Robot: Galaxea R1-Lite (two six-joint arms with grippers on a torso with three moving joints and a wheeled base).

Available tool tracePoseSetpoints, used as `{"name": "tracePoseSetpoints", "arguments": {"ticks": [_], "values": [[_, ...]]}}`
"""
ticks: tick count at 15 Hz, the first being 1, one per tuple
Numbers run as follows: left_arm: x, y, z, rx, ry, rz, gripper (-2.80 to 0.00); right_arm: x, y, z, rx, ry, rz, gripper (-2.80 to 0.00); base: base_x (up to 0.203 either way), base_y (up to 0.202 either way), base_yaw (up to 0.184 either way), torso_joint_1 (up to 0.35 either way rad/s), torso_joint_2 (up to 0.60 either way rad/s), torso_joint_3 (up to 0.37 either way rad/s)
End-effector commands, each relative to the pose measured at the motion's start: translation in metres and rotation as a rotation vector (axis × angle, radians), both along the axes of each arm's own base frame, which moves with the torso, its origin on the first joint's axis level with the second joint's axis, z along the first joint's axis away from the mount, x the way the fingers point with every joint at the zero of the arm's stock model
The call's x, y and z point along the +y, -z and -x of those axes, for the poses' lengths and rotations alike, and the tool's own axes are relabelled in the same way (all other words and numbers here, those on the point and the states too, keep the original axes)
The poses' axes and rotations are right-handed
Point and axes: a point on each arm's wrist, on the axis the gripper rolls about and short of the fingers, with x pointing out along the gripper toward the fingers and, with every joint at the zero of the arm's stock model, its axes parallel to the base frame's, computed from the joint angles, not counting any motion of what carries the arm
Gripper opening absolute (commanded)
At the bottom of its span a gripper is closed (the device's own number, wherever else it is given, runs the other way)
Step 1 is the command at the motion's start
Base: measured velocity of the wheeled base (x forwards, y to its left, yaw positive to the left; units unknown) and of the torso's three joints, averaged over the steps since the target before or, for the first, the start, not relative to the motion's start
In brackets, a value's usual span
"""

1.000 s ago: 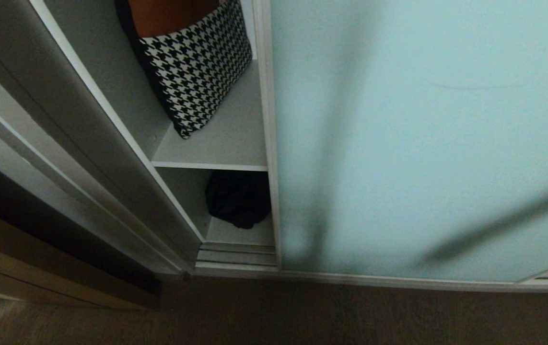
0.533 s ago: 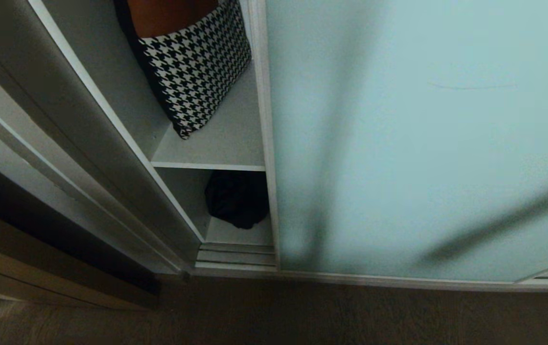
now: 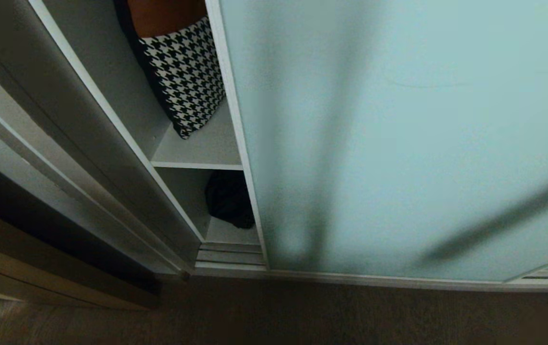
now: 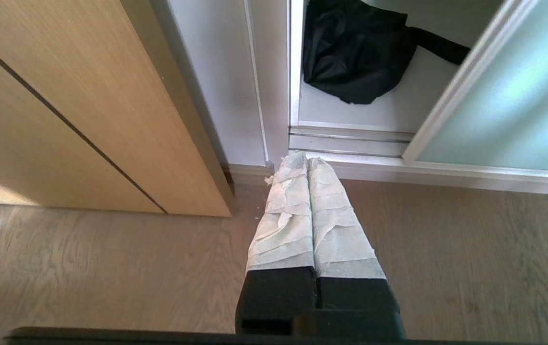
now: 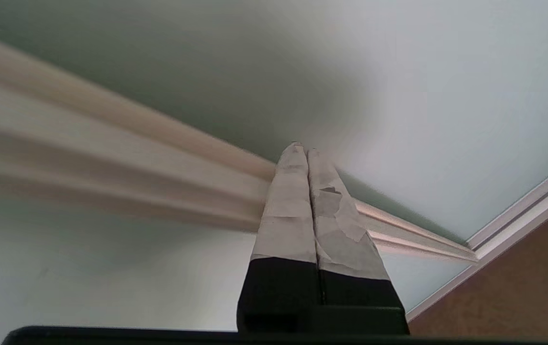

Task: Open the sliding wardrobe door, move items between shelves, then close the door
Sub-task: Close the door

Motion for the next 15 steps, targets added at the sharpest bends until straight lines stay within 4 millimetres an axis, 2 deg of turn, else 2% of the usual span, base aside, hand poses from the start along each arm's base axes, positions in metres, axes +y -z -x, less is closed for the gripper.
{"name": "tracePoseSetpoints", "arguments": {"ticks": [1, 15], "values": [[0.000, 0.000, 0.000, 0.001, 0.001, 0.000, -2.80, 0.020, -0.007, -0.002, -0.006, -0.030, 0.009, -2.80, 0.000, 0.000, 0.000, 0.000, 0.00, 0.000], [0.000, 0.000, 0.000, 0.001, -0.001, 0.000, -2.80, 0.087, -0.001, -0.011, 0.006, -0.140, -0.021, -2.80, 0.000, 0.000, 0.000, 0.000, 0.00, 0.000]]}}
